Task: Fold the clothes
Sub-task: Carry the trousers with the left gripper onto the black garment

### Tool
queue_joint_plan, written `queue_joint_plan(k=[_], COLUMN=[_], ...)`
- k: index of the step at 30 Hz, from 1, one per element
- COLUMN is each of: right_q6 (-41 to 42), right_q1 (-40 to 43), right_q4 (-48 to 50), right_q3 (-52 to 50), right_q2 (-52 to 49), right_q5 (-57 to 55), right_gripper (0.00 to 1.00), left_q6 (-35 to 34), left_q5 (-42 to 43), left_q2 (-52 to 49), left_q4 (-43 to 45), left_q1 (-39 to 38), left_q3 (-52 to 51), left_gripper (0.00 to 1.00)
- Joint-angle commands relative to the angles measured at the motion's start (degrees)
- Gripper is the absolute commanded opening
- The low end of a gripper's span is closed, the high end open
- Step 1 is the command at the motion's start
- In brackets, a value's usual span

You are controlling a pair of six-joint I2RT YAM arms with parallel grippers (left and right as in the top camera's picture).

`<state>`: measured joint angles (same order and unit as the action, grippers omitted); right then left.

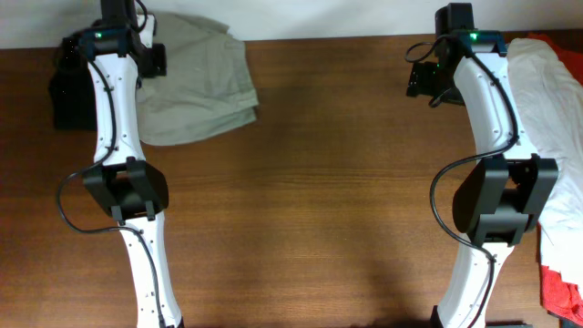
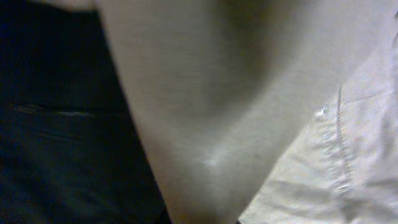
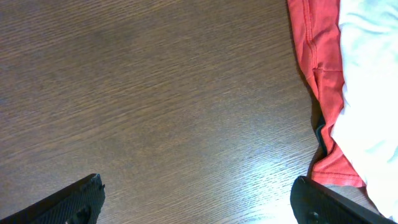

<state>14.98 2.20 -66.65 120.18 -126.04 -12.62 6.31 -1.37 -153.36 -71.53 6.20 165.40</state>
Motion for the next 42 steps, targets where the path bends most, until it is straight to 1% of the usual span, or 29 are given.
queue_joint_plan(k=[1,4,6,9,12,17,22,23,27,31,36,42], right_q6=[0.11,0.11,0.11,0.11,0.11,0.11,0.11,0.11,0.11,0.11,0.11,0.11], right_q1=[-0.24,-0.24,-0.24,-0.24,-0.24,-0.24,-0.24,-0.24,-0.24,-0.24,-0.24,-0.24], right_q4=[0.00,0.00,0.00,0.02,0.00,0.00,0.00,0.00,0.00,0.00,0.00,0.00], right_q3=[0.90,0.90,0.90,0.90,0.90,0.90,0.90,0.90,0.90,0.90,0.90,0.90], right_q2=[2.10,2.10,2.10,2.10,2.10,2.08,2.10,2.10,2.10,2.10,2.10,2.10], right_q5=[-0.96,-0.96,-0.96,-0.96,-0.96,-0.96,-0.96,-0.96,-0.96,-0.96,-0.96,-0.96], right_gripper=[0.99,0.99,0.99,0.99,0.99,0.99,0.99,0.99,0.99,0.99,0.99,0.99], left_q6=[3.72,3.93,5.77,6.08,6.25,6.27,6.25,6.27,6.25,6.23,6.25,6.21], left_q5=[-4.72,-7.26,-10.60,-17.25,-19.52,-19.45,-19.41,-18.32,-13.84,-13.73,-12.98,-12.94], left_q2=[0.35,0.35,0.35,0.37,0.37,0.37,0.37,0.37,0.39,1.92,6.86,9.57], left_q4=[1.29,3.08,4.92,6.64,7.32,9.60,15.30,15.80,13.86,12.79,12.74,11.21], left_q1=[1.01,1.27,1.27,1.36,2.01,4.50,5.77,5.88,5.25,3.52,1.09,0.81], left_q3=[4.22,4.22,4.22,4.22,4.22,4.22,4.22,4.22,4.22,4.22,4.22,4.22], left_gripper=[0.01,0.01,0.01,0.01,0.01,0.01,0.01,0.01,0.01,0.01,0.01,0.01])
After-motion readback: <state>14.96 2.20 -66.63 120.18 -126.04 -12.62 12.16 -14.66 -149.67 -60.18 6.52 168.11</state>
